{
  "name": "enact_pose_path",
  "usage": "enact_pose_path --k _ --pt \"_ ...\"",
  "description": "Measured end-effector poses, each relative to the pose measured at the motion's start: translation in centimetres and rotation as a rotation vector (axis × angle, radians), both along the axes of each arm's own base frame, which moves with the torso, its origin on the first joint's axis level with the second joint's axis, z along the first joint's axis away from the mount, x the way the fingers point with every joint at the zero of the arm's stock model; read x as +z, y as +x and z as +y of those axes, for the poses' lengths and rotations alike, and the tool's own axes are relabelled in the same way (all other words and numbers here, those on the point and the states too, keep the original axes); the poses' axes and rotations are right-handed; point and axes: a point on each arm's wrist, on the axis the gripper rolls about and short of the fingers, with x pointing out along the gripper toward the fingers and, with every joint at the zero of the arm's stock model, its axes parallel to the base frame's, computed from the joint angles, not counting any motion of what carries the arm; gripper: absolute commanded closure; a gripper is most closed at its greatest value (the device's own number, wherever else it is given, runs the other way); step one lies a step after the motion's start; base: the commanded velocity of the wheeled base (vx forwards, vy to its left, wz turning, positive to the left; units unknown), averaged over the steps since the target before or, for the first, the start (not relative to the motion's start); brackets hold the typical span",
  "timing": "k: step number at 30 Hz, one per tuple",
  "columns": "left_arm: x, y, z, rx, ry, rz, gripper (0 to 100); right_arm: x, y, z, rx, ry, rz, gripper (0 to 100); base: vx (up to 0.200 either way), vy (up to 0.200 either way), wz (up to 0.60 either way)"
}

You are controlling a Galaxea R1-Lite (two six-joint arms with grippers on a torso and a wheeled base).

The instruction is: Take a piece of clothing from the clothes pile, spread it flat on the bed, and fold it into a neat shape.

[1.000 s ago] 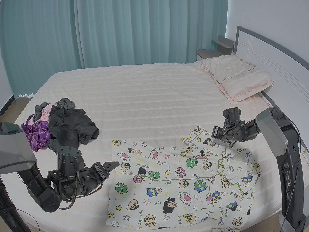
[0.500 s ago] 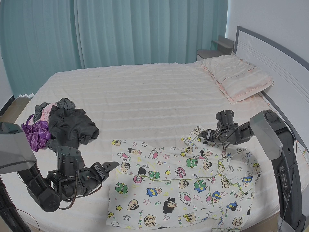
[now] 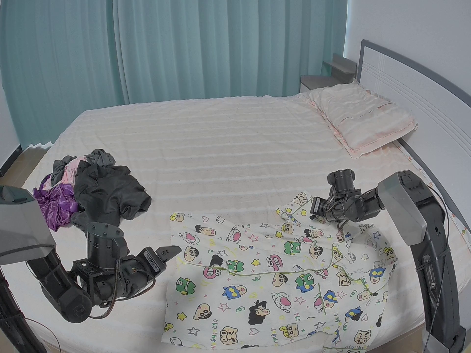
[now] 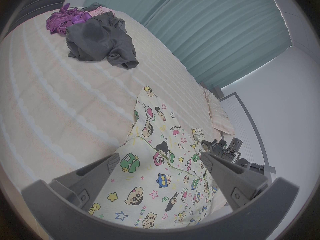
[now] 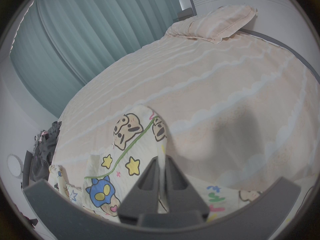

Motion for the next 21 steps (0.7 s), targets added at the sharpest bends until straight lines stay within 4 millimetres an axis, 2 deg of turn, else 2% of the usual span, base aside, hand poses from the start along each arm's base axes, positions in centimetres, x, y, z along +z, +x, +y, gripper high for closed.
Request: enact_pose_path --k 7,21 --pt "0.0 0.0 0.0 0.0 0.001 0.0 0 0.7 0.9 -1.8 -0.078 0.043 -0.031 100 0.0 0.0 0.0" --pt "0.0 0.0 0.0 0.001 0.001 -0.001 0 1.8 2.1 -3.3 -0.138 0.063 -0.14 100 0.0 0.0 0.0"
